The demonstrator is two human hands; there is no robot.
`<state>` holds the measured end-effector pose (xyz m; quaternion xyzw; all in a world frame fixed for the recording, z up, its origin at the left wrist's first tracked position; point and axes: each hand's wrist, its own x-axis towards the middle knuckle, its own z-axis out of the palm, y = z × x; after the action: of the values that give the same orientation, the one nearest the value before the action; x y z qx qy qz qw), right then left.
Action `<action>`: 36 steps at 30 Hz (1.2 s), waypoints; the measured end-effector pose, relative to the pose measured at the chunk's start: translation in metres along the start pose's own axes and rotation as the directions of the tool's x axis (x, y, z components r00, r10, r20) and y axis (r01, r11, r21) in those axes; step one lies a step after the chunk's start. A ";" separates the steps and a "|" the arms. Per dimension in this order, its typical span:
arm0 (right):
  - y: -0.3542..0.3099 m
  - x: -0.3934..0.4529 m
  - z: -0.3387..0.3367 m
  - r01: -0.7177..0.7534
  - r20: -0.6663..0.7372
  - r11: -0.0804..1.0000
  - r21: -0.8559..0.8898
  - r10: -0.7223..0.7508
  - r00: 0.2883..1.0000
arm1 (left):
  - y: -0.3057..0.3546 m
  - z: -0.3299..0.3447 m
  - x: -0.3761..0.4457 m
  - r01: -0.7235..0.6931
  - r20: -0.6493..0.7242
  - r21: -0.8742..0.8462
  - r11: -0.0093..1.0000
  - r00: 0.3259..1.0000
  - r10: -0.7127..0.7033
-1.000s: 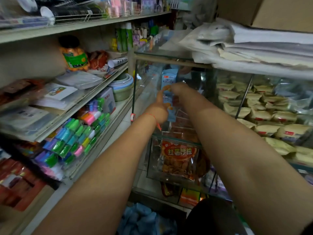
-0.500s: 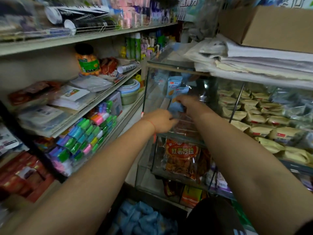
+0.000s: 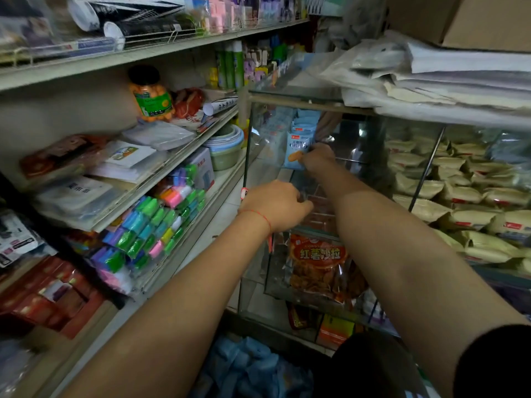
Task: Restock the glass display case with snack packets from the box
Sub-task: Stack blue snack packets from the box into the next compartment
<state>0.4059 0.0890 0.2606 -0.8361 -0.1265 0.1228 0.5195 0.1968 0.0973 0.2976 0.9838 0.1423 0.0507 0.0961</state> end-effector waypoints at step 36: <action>-0.015 -0.216 -0.036 0.573 -0.157 0.634 -0.519 -0.730 0.666 | -0.039 0.041 -0.081 -0.135 -0.810 -0.221 0.966 0.577 -0.105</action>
<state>0.2144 -0.0082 0.3058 -0.8299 -0.3532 -0.2597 0.3451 0.1140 0.1037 0.2435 0.8297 0.1541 0.5161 0.1469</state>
